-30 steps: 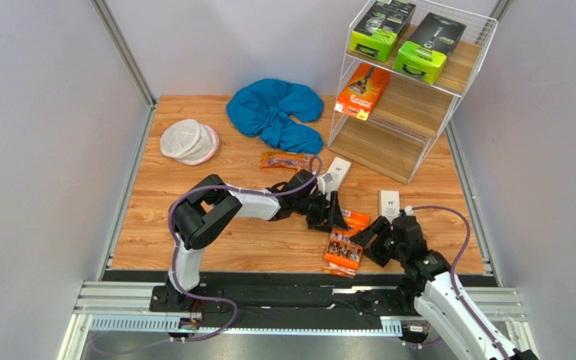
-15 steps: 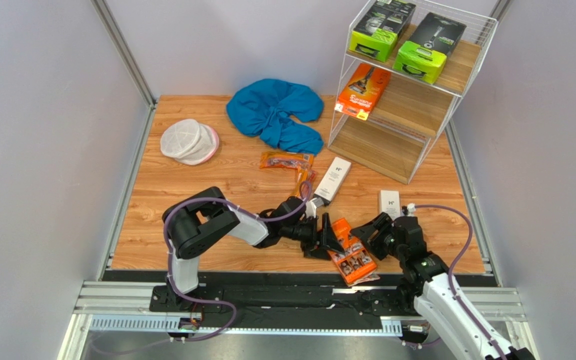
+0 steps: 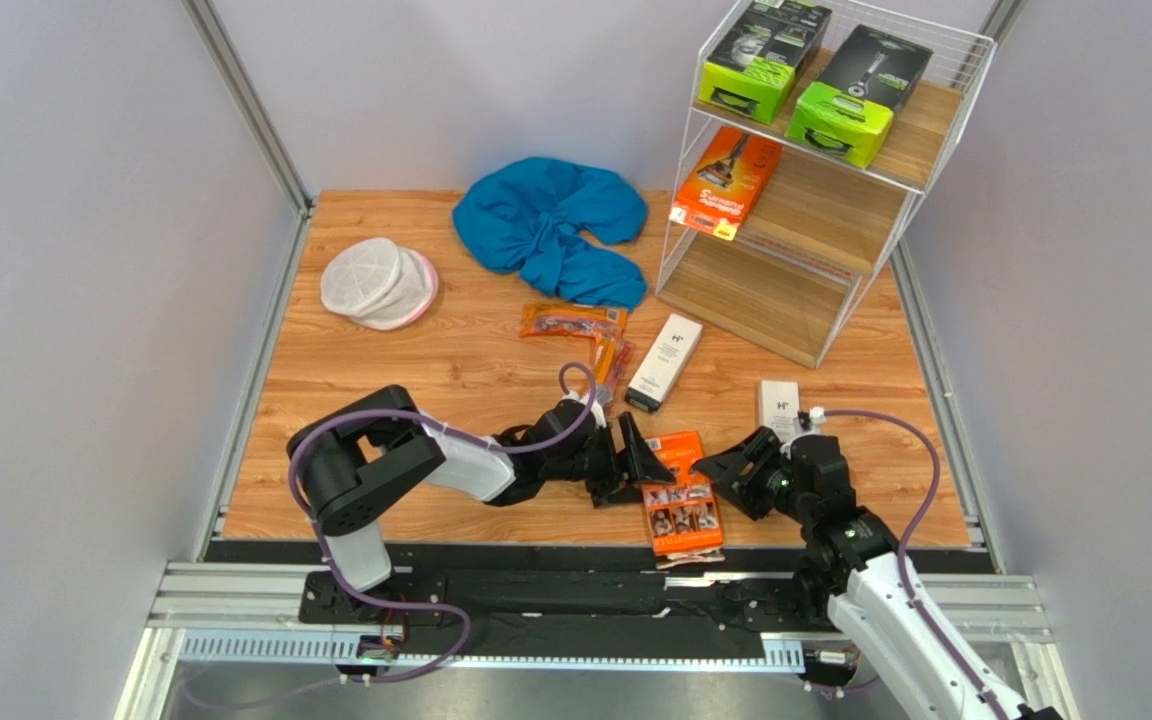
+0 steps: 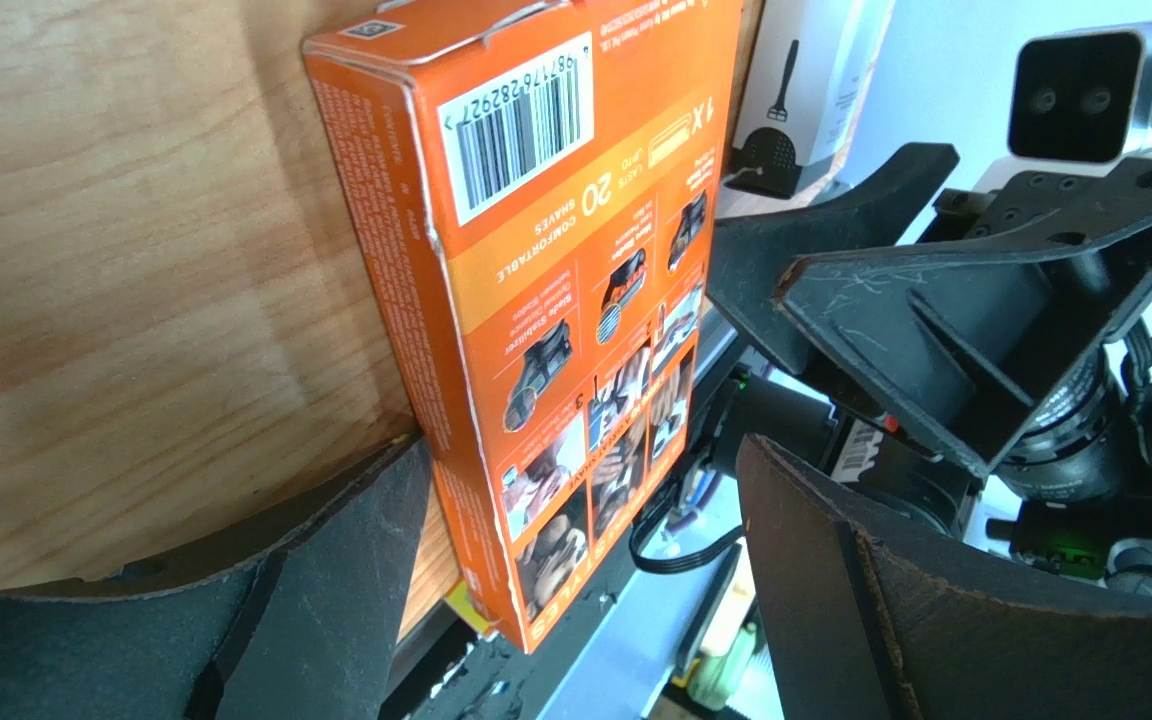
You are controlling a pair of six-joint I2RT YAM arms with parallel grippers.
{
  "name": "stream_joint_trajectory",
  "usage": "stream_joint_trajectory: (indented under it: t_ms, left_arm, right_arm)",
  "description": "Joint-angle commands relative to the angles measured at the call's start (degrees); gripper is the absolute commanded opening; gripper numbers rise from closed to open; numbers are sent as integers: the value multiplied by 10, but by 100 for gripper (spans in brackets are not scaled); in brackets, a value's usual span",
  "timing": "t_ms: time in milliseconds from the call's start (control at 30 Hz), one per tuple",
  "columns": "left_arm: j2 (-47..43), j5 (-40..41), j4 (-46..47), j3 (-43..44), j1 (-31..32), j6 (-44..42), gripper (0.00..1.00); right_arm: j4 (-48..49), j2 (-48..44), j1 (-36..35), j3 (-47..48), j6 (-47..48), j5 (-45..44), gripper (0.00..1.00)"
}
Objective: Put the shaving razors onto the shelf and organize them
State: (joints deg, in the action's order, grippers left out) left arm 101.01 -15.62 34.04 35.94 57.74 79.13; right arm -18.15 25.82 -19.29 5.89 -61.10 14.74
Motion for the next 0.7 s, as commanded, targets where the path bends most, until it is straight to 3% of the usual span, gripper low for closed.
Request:
stream_joint_trajectory:
  t_ms: [0, 433, 667]
  left_arm:
    - [3, 23, 33, 26, 5, -14, 84]
    - [22, -8, 195, 31, 17, -16, 82]
    - [-11, -20, 197, 30, 31, -9, 81]
  right_arm:
    - [18, -3, -5, -8, -19, 53, 57]
    - [34, 3, -5, -12, -24, 84, 55]
    - [11, -5, -6, 13, -19, 125, 53]
